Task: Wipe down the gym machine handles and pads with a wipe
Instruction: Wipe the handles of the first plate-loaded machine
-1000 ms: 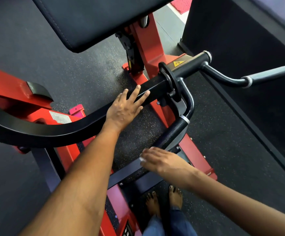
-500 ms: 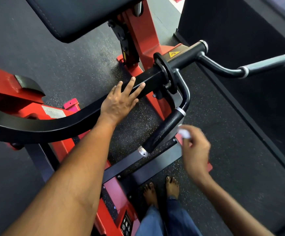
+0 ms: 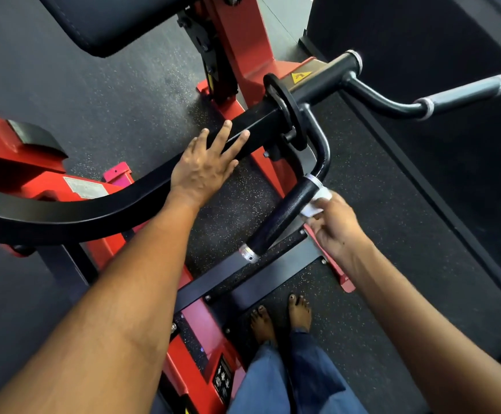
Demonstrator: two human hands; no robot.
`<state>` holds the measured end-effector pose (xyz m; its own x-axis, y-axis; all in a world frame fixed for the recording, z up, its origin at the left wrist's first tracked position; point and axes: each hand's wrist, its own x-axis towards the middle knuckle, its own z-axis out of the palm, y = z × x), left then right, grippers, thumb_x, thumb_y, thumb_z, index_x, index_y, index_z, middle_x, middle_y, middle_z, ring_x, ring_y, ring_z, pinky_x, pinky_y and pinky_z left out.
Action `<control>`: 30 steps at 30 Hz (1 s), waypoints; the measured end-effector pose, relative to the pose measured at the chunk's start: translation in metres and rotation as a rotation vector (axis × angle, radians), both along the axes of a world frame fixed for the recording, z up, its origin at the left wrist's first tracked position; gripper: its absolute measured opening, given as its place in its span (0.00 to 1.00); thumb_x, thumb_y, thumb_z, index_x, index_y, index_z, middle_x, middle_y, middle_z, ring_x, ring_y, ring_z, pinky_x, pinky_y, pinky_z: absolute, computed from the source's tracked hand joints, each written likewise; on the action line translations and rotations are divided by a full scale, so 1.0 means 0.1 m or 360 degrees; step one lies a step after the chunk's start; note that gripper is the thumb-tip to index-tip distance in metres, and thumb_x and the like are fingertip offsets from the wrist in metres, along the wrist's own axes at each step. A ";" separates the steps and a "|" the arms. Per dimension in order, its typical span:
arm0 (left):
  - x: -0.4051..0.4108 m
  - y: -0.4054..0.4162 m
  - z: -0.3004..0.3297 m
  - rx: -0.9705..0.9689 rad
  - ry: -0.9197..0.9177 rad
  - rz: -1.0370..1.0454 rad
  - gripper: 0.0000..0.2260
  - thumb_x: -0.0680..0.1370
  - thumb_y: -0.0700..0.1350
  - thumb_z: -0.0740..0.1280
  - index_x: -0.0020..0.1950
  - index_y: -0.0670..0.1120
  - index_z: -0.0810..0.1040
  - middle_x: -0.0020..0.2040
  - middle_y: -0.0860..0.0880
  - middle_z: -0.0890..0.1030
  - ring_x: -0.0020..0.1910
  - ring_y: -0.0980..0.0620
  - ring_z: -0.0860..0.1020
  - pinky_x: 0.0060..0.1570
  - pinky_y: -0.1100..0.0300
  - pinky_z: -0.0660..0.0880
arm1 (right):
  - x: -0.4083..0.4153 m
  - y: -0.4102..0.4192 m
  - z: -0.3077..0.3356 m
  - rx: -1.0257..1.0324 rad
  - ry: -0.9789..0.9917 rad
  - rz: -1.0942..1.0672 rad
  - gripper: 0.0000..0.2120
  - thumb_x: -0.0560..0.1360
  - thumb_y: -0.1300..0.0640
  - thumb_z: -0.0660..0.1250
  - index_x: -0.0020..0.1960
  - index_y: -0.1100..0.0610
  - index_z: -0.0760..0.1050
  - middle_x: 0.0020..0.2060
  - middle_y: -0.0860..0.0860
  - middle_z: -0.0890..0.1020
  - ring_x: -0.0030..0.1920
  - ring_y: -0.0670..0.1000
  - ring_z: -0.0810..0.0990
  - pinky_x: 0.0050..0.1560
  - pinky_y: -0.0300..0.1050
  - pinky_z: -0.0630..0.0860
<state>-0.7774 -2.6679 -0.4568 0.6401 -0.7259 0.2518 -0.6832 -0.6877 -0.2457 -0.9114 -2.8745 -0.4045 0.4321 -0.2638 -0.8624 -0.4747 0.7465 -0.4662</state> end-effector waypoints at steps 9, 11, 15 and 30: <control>0.00 0.01 0.01 0.0050 0.0061 0.0005 0.23 0.83 0.53 0.49 0.78 0.51 0.53 0.72 0.44 0.70 0.57 0.41 0.78 0.48 0.52 0.80 | -0.40 0.22 0.20 -0.1579 -0.0244 0.0540 0.16 0.74 0.71 0.59 0.54 0.56 0.78 0.48 0.48 0.80 0.48 0.42 0.77 0.48 0.36 0.73; 0.00 0.01 0.01 0.0051 0.0089 0.0021 0.23 0.83 0.53 0.49 0.78 0.51 0.53 0.72 0.44 0.69 0.57 0.41 0.78 0.48 0.52 0.80 | -0.36 0.19 0.18 -0.1989 -0.0465 0.0715 0.17 0.73 0.72 0.60 0.56 0.59 0.78 0.52 0.50 0.77 0.50 0.39 0.74 0.53 0.31 0.70; 0.01 0.00 0.03 0.0037 0.0192 0.0071 0.24 0.83 0.53 0.50 0.78 0.51 0.51 0.73 0.44 0.67 0.58 0.39 0.77 0.49 0.50 0.79 | -0.64 0.34 0.02 -0.2215 -0.0825 0.1536 0.13 0.74 0.69 0.60 0.56 0.62 0.78 0.53 0.54 0.77 0.51 0.50 0.77 0.52 0.40 0.74; 0.10 -0.56 0.97 -0.0314 0.0824 0.0234 0.25 0.80 0.56 0.50 0.76 0.50 0.63 0.76 0.44 0.64 0.75 0.42 0.60 0.71 0.40 0.61 | -0.02 -0.57 0.79 -0.1604 -0.0011 0.0688 0.06 0.75 0.57 0.65 0.44 0.58 0.79 0.53 0.52 0.71 0.50 0.49 0.74 0.57 0.48 0.74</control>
<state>-0.7674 -2.7239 -0.3596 0.8065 -0.5912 0.0000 -0.5742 -0.7833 0.2381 -0.9136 -2.9311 -0.3255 0.6619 -0.6716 -0.3329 -0.5996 -0.2079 -0.7728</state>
